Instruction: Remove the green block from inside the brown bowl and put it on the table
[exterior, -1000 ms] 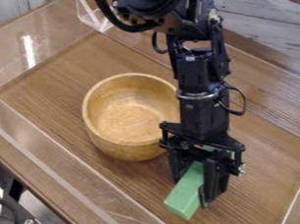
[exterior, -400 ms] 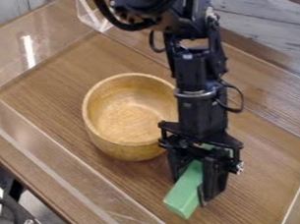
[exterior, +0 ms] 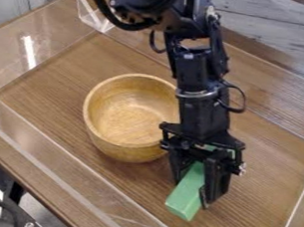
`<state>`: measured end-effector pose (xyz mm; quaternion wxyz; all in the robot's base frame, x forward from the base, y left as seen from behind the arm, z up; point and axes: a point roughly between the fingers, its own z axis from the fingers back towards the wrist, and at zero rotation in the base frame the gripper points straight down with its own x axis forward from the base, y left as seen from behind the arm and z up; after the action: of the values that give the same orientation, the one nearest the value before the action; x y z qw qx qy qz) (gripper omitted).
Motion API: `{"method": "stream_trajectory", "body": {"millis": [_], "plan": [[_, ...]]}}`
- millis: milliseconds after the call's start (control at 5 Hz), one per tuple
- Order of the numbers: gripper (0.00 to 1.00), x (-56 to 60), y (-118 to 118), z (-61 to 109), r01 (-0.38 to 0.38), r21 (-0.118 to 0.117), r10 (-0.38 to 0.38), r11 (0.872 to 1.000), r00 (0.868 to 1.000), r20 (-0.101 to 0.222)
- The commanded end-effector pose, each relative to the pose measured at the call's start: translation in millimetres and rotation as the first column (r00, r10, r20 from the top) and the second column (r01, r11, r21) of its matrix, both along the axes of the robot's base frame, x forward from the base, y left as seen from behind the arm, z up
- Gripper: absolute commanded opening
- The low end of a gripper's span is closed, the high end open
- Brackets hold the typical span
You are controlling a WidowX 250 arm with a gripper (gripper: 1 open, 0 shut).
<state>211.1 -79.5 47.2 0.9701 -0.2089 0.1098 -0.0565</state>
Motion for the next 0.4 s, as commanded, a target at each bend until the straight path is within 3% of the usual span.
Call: {"method": "stream_trajectory", "body": {"millis": [0,200], "plan": [[0.0,13.8,1.2,12.4,-0.009,-0.014,0.01,1.0,0.998,0.059],[0.0,14.0,1.5,12.7,-0.01,-0.018,0.011,1.0,0.998,0.058]]}}
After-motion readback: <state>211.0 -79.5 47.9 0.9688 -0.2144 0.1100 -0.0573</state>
